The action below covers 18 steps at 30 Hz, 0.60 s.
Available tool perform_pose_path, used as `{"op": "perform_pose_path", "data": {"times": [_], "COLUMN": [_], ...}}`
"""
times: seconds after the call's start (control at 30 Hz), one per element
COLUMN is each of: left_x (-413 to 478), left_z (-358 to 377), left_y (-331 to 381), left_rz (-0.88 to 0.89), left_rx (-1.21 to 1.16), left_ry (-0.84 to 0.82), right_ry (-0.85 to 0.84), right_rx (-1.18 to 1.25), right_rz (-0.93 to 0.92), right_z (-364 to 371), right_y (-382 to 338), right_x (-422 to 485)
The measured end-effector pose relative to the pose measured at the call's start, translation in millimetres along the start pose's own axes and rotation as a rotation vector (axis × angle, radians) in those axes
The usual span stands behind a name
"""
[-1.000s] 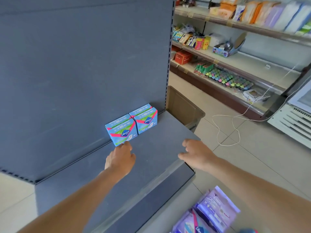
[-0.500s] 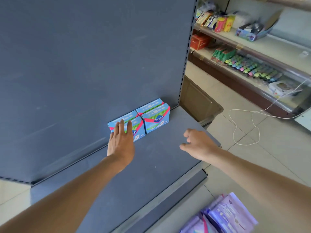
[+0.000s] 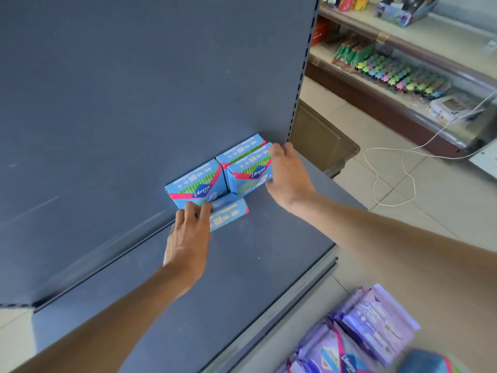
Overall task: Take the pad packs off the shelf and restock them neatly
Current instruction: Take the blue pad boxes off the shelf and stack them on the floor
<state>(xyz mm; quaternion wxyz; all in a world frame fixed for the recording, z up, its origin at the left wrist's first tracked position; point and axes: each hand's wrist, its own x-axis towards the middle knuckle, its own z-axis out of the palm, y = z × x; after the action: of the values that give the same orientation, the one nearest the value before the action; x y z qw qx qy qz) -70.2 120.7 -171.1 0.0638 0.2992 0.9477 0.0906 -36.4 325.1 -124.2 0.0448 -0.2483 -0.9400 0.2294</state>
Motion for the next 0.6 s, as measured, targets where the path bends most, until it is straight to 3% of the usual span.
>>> {"op": "perform_pose_path", "data": {"times": [0.27, 0.47, 0.6], "left_x": [-18, -17, -17], "left_z": [-2, 0, -7], "left_y": [-14, -20, -19], "left_rz": [0.125, 0.161, 0.190], "left_rx": [-0.155, -0.222, -0.329], "left_ry": [0.045, 0.041, -0.016], "right_ry": [-0.193, -0.076, -0.028], "right_rx": [-0.230, -0.557, -0.643], "right_rz": [-0.155, -0.291, -0.360], "right_z": [26, 22, 22], "right_y": [3, 3, 8], "right_x": [15, 10, 10]}}
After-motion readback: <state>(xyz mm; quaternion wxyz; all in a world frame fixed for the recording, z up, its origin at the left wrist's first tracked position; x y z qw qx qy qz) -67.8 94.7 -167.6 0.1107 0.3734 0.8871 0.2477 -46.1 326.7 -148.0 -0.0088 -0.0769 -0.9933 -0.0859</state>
